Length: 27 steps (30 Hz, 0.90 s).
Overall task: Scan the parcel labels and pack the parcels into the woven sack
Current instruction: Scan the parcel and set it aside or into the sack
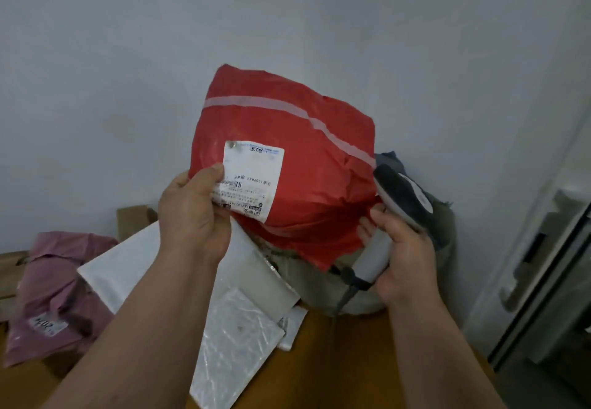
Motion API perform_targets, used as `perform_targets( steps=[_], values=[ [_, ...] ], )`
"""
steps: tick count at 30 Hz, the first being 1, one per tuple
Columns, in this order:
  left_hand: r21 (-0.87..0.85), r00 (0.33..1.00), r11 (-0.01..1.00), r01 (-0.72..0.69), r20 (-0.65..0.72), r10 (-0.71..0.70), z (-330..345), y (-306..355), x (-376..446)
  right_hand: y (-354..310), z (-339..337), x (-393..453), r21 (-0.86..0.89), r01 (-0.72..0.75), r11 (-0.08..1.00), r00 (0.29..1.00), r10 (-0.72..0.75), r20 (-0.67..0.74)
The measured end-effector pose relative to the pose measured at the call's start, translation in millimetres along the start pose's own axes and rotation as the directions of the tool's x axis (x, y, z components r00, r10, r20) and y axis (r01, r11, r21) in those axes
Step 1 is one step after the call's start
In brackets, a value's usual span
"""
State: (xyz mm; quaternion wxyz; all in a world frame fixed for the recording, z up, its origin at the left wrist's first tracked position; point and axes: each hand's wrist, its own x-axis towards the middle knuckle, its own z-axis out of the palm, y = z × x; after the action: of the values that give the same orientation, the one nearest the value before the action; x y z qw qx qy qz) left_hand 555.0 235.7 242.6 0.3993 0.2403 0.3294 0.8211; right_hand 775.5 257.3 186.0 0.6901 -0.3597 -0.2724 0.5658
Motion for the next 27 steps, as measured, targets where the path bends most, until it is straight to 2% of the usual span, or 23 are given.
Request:
perform_targets(
  steps=[4,6,9,11,13,14,15,16,18,19,20,21,23,27],
  values=[
    [-0.007,0.995,1.0,0.01,0.103,-0.01,88,-58,33,-54,-26,87,-0.054,0.076,0.996,0.997,-0.077,0.0],
    [0.076,0.994,0.997,-0.008,0.112,0.0,127,-90,55,-82,-38,135,-0.102,0.098,0.99,0.995,-0.099,0.0],
    [0.319,1.0,0.948,-0.002,0.017,-0.003,161,-146,91,-106,-56,205,-0.166,0.055,0.985,0.998,-0.056,-0.001],
    [0.493,0.995,0.869,0.045,-0.1,0.005,166,-184,112,-100,-66,248,-0.213,-0.002,0.977,1.0,-0.001,-0.014],
    [0.682,0.98,0.727,0.071,-0.182,0.075,160,-218,124,-79,-75,282,-0.285,-0.066,0.956,0.998,0.06,-0.03],
    [0.777,0.978,0.627,0.051,-0.165,0.124,157,-232,125,-66,-79,294,-0.332,-0.102,0.938,0.995,0.096,-0.034],
    [0.858,0.982,0.513,-0.02,-0.081,0.173,152,-245,123,-51,-81,303,-0.377,-0.136,0.916,0.991,0.134,-0.031],
    [0.907,0.979,0.399,-0.135,0.061,0.192,148,-258,119,-38,-84,310,-0.413,-0.167,0.895,0.985,0.174,-0.021],
    [0.935,0.94,0.093,-0.342,0.338,0.054,138,-281,112,-15,-87,317,-0.472,-0.219,0.854,0.967,0.253,0.009],
    [0.909,0.913,-0.087,-0.407,0.4,-0.085,133,-291,110,-6,-87,320,-0.496,-0.24,0.835,0.958,0.286,0.016],
    [0.868,0.892,-0.232,-0.439,0.391,-0.226,127,-300,110,0,-86,322,-0.513,-0.256,0.819,0.951,0.308,0.018],
    [0.838,0.878,-0.315,-0.445,0.339,-0.337,122,-307,112,6,-85,325,-0.526,-0.261,0.809,0.948,0.318,0.018],
    [0.825,0.864,-0.37,-0.427,0.251,-0.436,117,-317,118,11,-83,331,-0.536,-0.264,0.802,0.945,0.326,0.022],
    [0.805,0.862,-0.419,-0.42,0.209,-0.463,117,-327,125,10,-79,336,-0.561,-0.27,0.783,0.938,0.346,0.032]
  ],
)
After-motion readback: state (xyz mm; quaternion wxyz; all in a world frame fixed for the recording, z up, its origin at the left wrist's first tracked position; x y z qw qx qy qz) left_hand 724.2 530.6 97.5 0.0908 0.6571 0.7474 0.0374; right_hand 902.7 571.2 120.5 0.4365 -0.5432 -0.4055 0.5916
